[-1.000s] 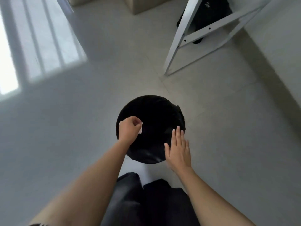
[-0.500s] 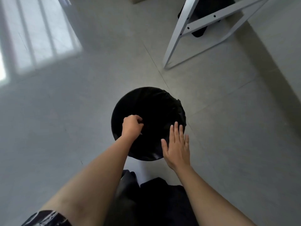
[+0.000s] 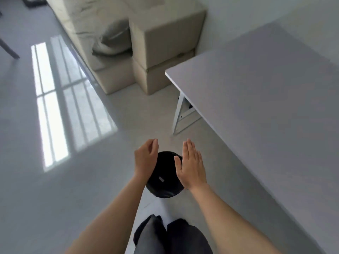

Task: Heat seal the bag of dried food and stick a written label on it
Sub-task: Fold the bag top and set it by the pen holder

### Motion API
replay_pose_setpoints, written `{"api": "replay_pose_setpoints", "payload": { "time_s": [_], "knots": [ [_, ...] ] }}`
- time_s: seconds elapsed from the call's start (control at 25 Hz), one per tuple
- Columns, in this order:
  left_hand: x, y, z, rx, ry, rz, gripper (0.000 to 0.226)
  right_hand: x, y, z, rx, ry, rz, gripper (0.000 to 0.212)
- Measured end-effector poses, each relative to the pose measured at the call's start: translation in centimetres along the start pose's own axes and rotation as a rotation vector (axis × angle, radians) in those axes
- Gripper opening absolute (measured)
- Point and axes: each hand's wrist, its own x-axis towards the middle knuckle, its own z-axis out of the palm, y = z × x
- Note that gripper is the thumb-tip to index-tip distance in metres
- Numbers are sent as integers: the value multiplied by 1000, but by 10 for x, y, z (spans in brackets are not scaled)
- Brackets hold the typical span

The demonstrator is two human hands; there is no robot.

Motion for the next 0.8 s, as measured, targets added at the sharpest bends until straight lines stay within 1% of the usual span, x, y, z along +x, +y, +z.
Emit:
{"api": "replay_pose_setpoints", "payload": {
  "time_s": [0.08,0.12,0.2,0.28,0.4,0.52,0.64,0.8],
  "knots": [
    [-17,60,-30,-61,39,132,21,-9,-19,-58,9,109,2,77],
    [-23,86,-38,-72,26,179,20,-13,-23,-84,10,164,13,76],
    [-29,133,-41,-67,-54,267,24,-17,-16,-130,8,286,70,76],
    [-30,168,-28,-14,-152,376,30,-22,1,-167,-5,375,134,76],
    [-50,231,12,65,-344,562,39,-53,51,-220,-49,526,271,75],
    [-83,286,60,126,-514,715,44,-104,112,-259,-85,632,435,76],
    [-121,323,108,139,-654,817,46,-155,165,-277,-99,684,580,78],
    [-186,358,194,174,-828,916,48,-216,245,-289,-103,731,756,77]
  ]
}}
